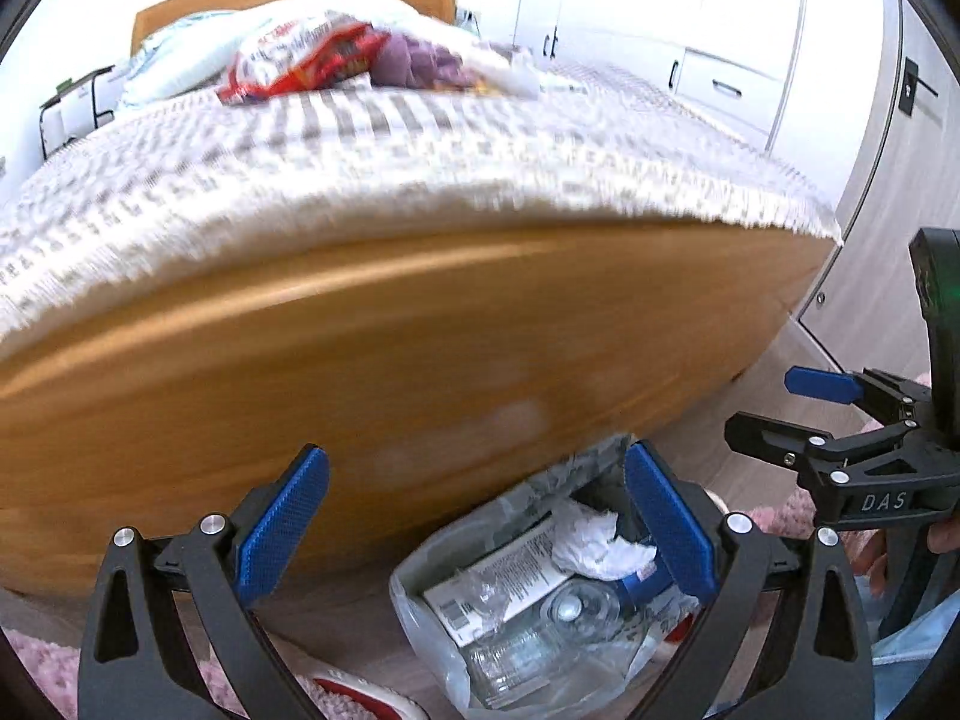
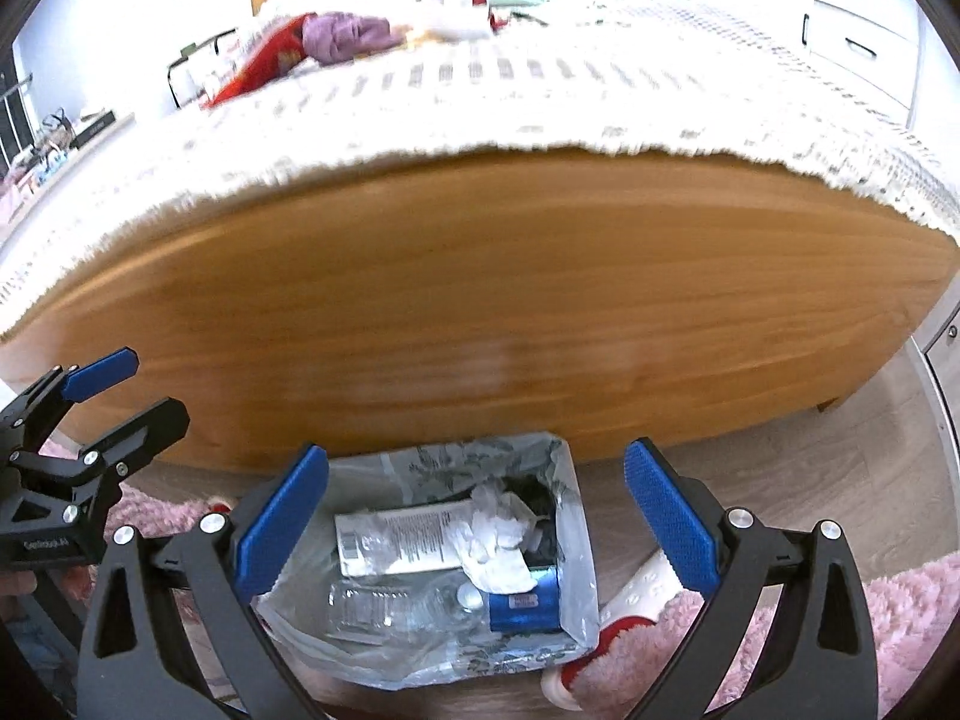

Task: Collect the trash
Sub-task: 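Raise both open tools from the bin back toward the bed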

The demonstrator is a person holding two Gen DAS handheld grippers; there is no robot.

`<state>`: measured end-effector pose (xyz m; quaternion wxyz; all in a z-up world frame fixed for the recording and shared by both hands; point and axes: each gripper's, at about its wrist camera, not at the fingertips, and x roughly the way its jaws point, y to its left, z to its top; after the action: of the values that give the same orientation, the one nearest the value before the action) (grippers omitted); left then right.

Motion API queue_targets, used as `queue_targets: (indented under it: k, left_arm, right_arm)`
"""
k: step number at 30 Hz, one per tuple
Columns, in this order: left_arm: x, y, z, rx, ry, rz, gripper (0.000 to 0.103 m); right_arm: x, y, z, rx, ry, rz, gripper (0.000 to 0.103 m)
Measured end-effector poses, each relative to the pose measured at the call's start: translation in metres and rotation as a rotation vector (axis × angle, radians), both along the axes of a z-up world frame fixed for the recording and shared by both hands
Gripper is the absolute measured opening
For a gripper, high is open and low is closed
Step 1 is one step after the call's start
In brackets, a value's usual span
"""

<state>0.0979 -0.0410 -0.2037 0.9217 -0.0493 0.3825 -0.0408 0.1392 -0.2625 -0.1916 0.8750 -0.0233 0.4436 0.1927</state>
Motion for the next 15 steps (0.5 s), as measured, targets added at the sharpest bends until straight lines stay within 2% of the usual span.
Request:
queue_targets:
  k: [9, 15]
  left_arm:
    - [-0.006, 0.022, 0.050, -0.026, -0.119, 0.050, 0.095]
    - [-0.009, 0.029, 0.077, 0.003, -0.201, 0.072, 0.095]
  right_arm:
    - [-0.002, -0.005, 0.037, 0.066, -0.092, -0.014, 0.095]
    - [0.000, -0.002, 0.059, 0.088, -0.160, -0.004, 0.095]
